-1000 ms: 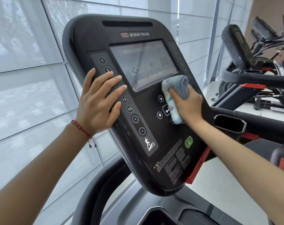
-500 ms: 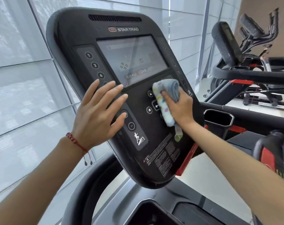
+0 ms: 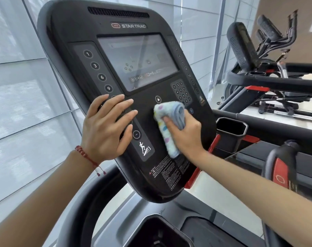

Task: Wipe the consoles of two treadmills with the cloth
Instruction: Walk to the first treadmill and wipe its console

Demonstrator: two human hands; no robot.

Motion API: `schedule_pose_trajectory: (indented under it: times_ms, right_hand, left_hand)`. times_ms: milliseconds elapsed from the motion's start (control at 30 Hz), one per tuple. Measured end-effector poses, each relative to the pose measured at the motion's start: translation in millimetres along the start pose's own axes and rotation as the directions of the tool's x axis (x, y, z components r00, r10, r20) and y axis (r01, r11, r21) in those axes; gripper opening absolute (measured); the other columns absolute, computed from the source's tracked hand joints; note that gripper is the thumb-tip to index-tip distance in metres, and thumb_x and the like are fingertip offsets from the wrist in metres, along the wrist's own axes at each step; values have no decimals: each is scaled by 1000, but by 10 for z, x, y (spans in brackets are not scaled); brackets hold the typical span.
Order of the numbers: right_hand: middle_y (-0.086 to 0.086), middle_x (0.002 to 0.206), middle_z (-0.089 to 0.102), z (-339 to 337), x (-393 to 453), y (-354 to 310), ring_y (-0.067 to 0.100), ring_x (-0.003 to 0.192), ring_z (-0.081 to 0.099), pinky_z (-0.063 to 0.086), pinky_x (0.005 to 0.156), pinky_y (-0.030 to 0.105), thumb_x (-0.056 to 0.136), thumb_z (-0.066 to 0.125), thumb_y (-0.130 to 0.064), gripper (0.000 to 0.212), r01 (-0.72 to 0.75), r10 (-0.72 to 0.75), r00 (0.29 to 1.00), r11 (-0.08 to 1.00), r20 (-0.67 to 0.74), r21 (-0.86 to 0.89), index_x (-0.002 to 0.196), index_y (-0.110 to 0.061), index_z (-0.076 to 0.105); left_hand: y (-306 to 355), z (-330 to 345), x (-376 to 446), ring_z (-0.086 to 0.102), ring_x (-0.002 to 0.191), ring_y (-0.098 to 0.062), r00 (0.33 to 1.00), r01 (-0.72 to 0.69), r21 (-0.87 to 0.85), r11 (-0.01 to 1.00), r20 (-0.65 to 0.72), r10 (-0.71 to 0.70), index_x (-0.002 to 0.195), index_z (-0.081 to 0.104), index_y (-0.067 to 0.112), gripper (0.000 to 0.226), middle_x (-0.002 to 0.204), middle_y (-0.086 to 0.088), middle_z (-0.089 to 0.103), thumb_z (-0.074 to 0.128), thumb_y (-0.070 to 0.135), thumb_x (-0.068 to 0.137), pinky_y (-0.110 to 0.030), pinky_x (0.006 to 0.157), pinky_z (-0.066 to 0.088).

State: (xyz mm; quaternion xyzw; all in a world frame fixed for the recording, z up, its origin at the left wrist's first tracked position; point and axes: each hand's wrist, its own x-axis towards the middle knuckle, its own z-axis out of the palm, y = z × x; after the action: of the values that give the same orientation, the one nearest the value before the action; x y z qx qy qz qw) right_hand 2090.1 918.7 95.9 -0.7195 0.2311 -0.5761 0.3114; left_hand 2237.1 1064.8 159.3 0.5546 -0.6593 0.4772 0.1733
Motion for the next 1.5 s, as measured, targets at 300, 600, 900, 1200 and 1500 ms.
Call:
schedule_pose_trajectory:
  times_ms: [300, 600, 900, 1200, 1500]
  right_hand:
    - [-8, 75, 57, -142, -20, 144, 1, 68, 53, 45, 66, 15, 82, 64, -39, 29, 190, -184, 972, 981, 147, -32, 90, -11, 56]
    - [28, 111, 62, -590, 848, 940, 42, 105, 56, 42, 85, 39, 94, 46, -42, 49, -388, 338, 920, 856, -196, -341, 112, 3, 53]
    - [26, 115, 61, -482, 444, 781, 42, 109, 54, 41, 89, 40, 93, 45, -43, 48, -515, 456, 855, 801, -248, -305, 113, 0, 52]
    - [22, 131, 52, -375, 865, 581, 37, 123, 45, 38, 97, 37, 92, 48, -43, 55, -681, 628, 718, 722, -301, -118, 123, 2, 49]
    - [19, 130, 54, -56, 1683, 285, 35, 119, 51, 42, 94, 36, 91, 52, -40, 52, -633, 598, 745, 774, -295, -27, 122, 2, 49]
  left_hand:
    - [-20, -14, -39, 56, 114, -35, 999, -26, 23, 999, 21, 25, 103, 71, 3, 34, 118, -16, 63, 44, 20, 90, -48, 103, 33]
    - [-5, 4, -37, 57, 112, -35, 1000, -9, 7, 1000, -20, 9, 100, 71, 3, 34, 116, -16, 64, 45, 19, 88, -47, 102, 33]
    - [12, 26, -33, 58, 110, -35, 999, 23, -19, 1000, -39, -23, 97, 72, 3, 36, 113, -16, 65, 41, 17, 88, -45, 101, 32]
    - [-159, -115, 105, 58, 109, -31, 998, 34, 55, 998, -58, -31, 103, 70, 3, 32, 118, -14, 63, 49, 23, 91, -47, 103, 33]
    - [-681, -125, 335, 55, 113, -33, 997, 36, 50, 998, -64, -33, 100, 72, 4, 37, 115, -14, 64, 43, 24, 89, -50, 107, 26]
